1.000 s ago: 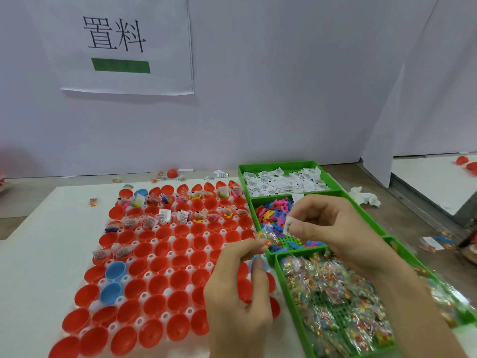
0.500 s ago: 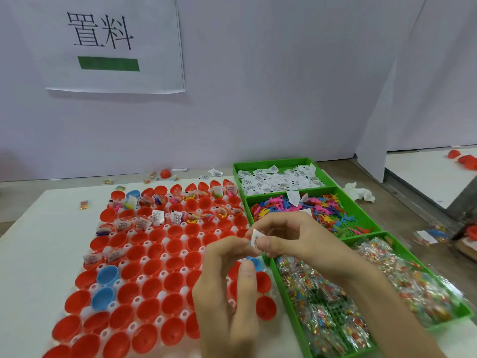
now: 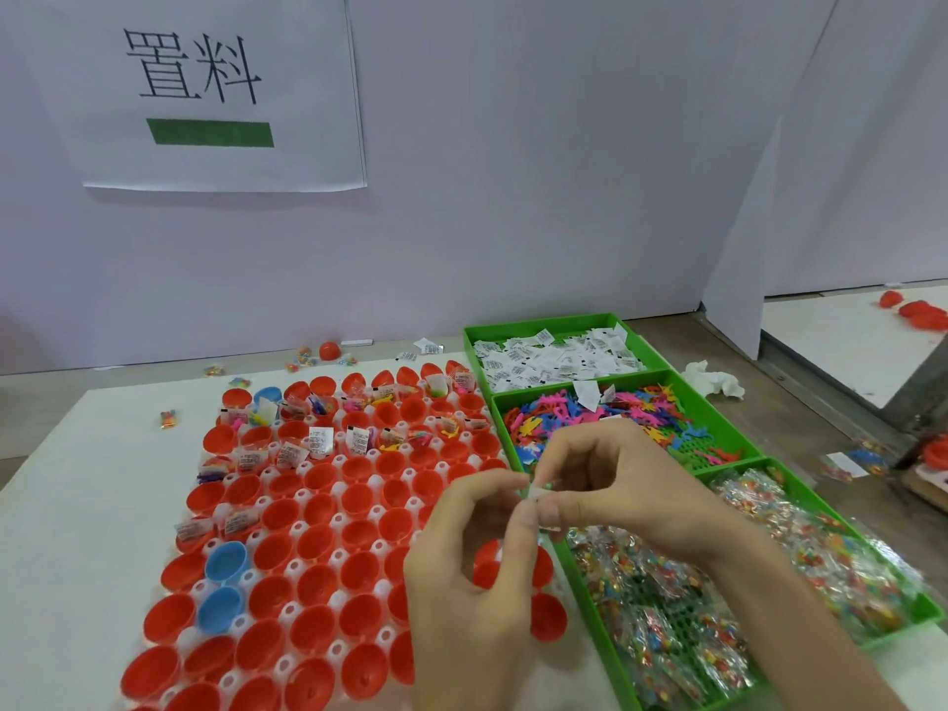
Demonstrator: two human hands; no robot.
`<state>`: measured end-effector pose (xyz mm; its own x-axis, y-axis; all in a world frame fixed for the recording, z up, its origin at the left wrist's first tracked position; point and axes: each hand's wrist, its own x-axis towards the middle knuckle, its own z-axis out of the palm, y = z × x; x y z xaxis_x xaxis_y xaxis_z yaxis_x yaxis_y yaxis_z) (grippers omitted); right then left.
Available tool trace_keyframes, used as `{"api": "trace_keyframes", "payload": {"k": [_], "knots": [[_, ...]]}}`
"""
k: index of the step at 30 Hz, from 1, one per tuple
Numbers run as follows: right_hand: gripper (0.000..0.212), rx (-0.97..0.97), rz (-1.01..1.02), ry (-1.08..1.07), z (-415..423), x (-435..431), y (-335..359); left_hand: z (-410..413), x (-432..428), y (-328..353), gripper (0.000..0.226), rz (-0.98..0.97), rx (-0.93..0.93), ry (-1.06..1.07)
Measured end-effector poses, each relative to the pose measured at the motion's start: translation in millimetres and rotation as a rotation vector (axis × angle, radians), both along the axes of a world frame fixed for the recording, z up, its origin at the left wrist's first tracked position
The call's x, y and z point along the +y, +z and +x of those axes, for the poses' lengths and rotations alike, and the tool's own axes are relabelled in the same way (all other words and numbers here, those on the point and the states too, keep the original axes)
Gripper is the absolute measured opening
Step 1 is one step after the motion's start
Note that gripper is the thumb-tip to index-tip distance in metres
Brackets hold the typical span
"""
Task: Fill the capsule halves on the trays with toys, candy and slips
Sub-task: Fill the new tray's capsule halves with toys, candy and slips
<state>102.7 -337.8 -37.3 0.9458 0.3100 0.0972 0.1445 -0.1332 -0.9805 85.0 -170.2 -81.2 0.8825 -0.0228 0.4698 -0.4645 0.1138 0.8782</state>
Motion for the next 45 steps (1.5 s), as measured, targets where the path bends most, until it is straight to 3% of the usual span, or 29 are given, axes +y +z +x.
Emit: {"api": "trace_keyframes", "payload": {"k": [7,15,19,24,29,34,38,40,42,45], "knots": [[0.016,-0.02,-0.017,0.006,-2,-5,3,2,3,4,0.024,-0.082,0.139,-0.172],[0.01,-0.085,-0.073,-0.092,4,3,0,7,10,6,0.022,-0.008,0.063,-0.062],[0.035,-0.089,0.035,-0.291,6,-7,5,9,13,3,0.026,0.036,0.062,-0.015],[0.025,-0.008,-0.129,-0.08,0,1,0,11,13,1,0.032,0.057,0.064,0.019],[0.005,-0.042,-0.042,-0.113,4,13,-10,12,11,2,0.021,0.035,0.093,0.028],[0.016,-0.101,-0.053,-0.072,0,6,-4,10,12,8,0.019,-0.004,0.163,-0.076],[0.011,-0.074,-0.107,-0.036,-3,-5,4,9,12,12,0.014,-0.009,0.214,-0.144],[0.015,-0.035,-0.131,-0.136,0,-16,4,9,13,12,0.017,-0.021,0.225,-0.122],[0.017,-0.066,-0.185,-0.44,8,-33,-1,11,14,12,0.017,-0.028,0.235,-0.098],[0.012,-0.125,-0.518,-0.76,15,-53,-15,11,16,13,0.017,-0.041,0.235,-0.093]]}}
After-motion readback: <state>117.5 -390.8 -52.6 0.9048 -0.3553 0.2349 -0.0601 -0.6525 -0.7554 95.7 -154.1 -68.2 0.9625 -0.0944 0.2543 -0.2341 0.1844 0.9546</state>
